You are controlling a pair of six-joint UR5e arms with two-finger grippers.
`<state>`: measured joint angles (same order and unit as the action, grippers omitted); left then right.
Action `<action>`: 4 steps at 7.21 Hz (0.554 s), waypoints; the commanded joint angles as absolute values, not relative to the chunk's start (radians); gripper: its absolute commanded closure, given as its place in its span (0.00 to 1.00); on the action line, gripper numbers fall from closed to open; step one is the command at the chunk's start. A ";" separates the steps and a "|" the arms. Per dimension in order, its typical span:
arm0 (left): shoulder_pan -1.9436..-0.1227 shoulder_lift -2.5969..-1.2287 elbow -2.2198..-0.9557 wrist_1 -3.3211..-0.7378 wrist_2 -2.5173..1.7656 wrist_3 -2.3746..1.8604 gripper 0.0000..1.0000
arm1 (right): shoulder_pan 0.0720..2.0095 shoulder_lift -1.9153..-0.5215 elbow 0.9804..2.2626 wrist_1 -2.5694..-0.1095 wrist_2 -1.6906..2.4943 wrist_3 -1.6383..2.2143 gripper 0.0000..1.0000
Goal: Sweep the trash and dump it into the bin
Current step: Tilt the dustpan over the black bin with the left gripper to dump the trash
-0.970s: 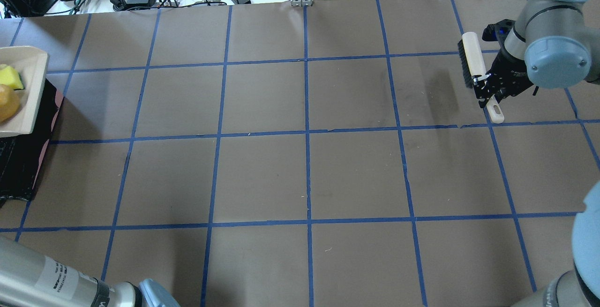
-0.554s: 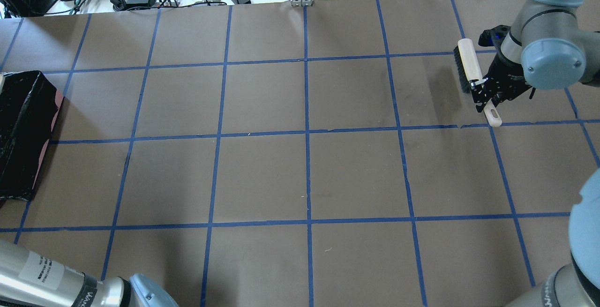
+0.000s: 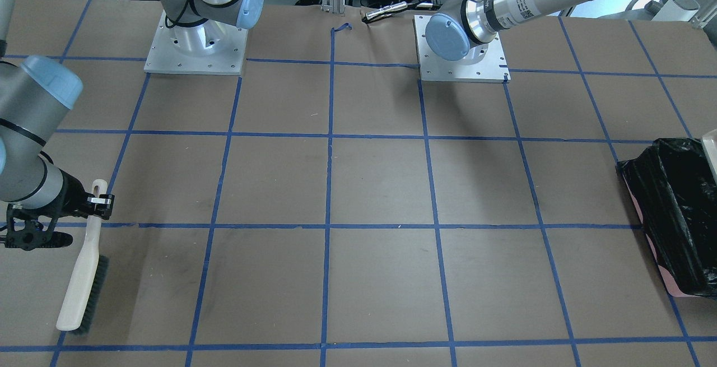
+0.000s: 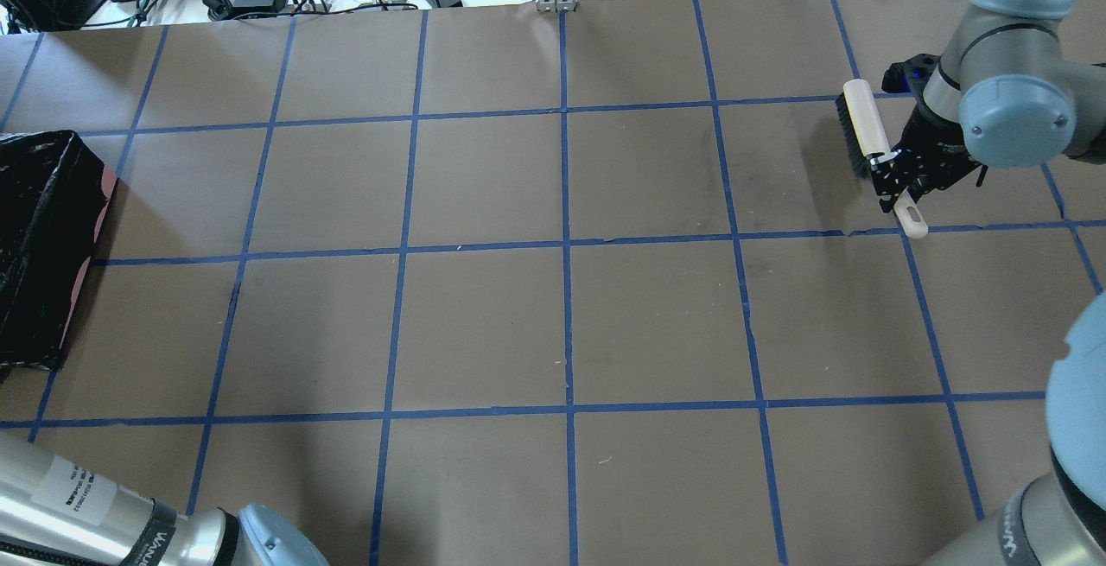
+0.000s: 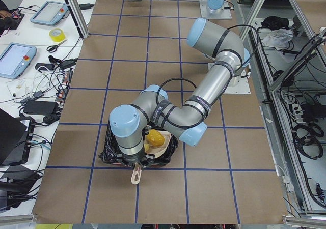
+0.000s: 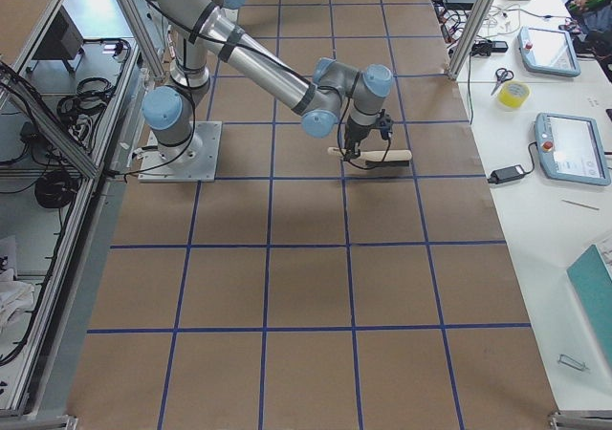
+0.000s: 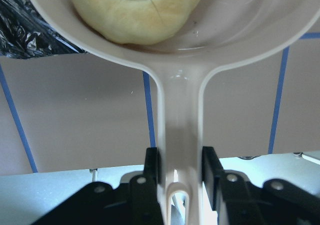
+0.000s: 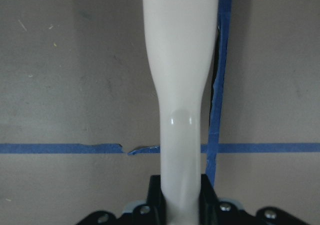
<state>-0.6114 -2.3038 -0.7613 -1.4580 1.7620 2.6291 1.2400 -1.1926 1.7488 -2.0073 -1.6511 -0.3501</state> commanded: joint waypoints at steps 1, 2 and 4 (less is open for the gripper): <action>-0.685 -2.280 -0.773 -1.384 1.838 2.641 1.00 | 1.238 -1.184 1.744 -2.011 -1.652 -0.373 1.00; -0.699 -2.273 -0.773 -1.358 1.862 2.643 1.00 | 1.223 -1.166 1.738 -2.014 -1.649 -0.376 1.00; -0.729 -2.254 -0.796 -1.310 1.873 2.649 1.00 | 1.203 -1.158 1.726 -2.014 -1.649 -0.373 1.00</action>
<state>-0.7098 -2.2685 -0.7806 -1.3340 1.8644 2.6467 1.2112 -1.1632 1.7327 -2.0149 -1.6488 -0.3741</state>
